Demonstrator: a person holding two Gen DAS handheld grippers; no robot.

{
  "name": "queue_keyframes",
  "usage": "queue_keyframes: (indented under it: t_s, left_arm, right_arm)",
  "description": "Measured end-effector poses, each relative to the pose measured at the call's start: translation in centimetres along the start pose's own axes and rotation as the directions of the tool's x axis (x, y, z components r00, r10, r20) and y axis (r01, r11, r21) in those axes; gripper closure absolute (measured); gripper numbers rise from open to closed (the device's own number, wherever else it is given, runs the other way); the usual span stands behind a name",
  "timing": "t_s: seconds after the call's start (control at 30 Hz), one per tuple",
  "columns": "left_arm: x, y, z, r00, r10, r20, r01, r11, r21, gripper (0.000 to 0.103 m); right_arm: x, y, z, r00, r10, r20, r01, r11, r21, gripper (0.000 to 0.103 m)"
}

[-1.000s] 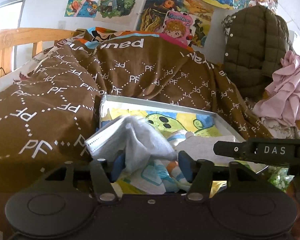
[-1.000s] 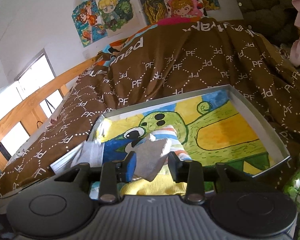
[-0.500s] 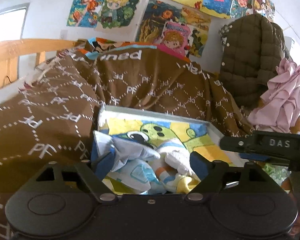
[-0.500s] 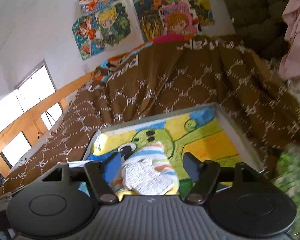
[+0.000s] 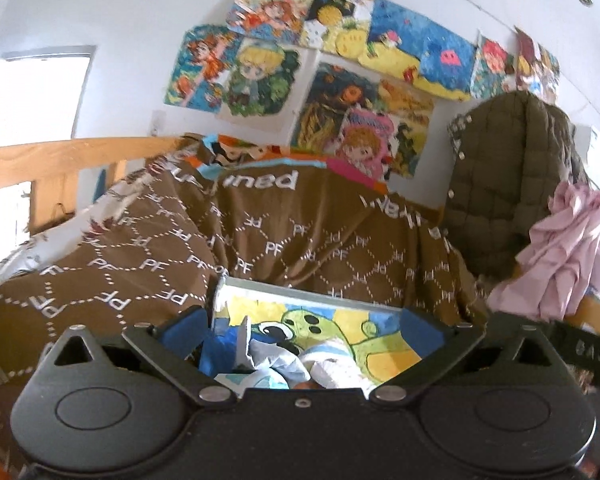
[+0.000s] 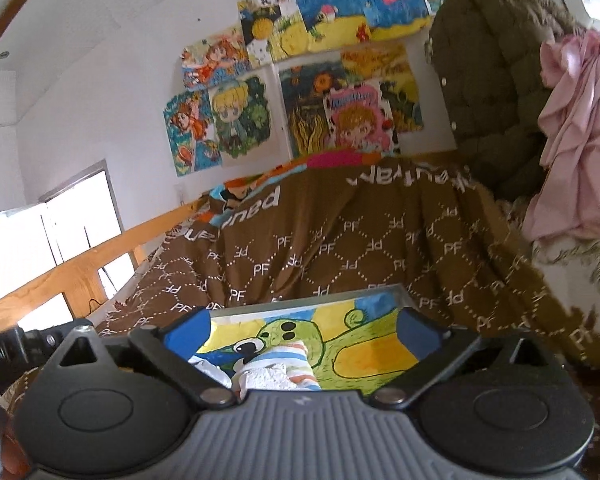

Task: Organize soft objects
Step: 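Open the left tool to drop the grey masks, then lift both tools away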

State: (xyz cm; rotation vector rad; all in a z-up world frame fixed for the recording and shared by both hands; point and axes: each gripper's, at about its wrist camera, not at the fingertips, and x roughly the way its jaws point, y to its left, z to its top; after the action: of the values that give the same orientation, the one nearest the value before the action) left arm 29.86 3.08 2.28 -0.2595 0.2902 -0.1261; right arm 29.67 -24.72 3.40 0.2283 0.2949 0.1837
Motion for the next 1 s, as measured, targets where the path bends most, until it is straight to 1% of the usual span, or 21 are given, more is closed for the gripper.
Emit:
queue_keyframes:
  t_s: [0.1,0.23,0.33,0.47,0.6,0.7,0.87,1.0]
  left_arm:
    - [-2.1,-0.6,-0.1,1.0,0.009,0.03,-0.009,0.999,-0.03,0.001]
    - [-4.7,-1.6,-0.1,0.999,0.018,0.044,-0.015,0.998,-0.06,0.001]
    - [-6.7,-2.1,-0.4,0.998,0.018,0.063,-0.013,0.997,-0.075,0.001]
    - [-8.6,-3.1,-1.3,0.995,0.061,0.084,-0.058,0.997,-0.042,0.001]
    - [-10.1,-3.8,-2.3,0.992,0.094,0.087,-0.094,0.996,-0.006,0.001]
    - [-11.0,-4.2,-3.2,0.992,0.097,0.077,-0.098,0.995,0.01,0.001]
    - [-12.6,-4.4,-5.0,0.995,0.076,0.059,-0.078,0.997,0.028,0.001]
    - [-13.6,-4.4,-5.5,0.995,0.082,0.049,-0.083,0.996,0.027,0.001]
  right_arm:
    - [-2.0,0.3,-0.1,1.0,0.012,0.024,-0.011,1.0,-0.021,0.0]
    - [-4.4,0.7,-0.8,0.997,0.041,0.06,-0.036,0.997,-0.071,0.0]
    - [-5.8,1.1,-1.5,0.996,0.053,0.066,-0.046,0.993,-0.106,0.0]
    - [-7.4,1.2,-2.0,0.996,0.054,0.065,-0.047,0.993,-0.106,0.0]
    - [-9.2,1.1,-2.5,0.997,0.049,0.066,-0.043,0.995,-0.095,0.0]
    - [-10.3,1.0,-3.0,0.997,0.04,0.064,-0.034,0.994,-0.101,0.0]
    - [-12.0,1.0,-3.7,0.997,0.027,0.069,-0.021,0.995,-0.099,0.0]
    - [-13.5,0.9,-4.4,0.998,0.018,0.06,-0.013,0.996,-0.09,0.0]
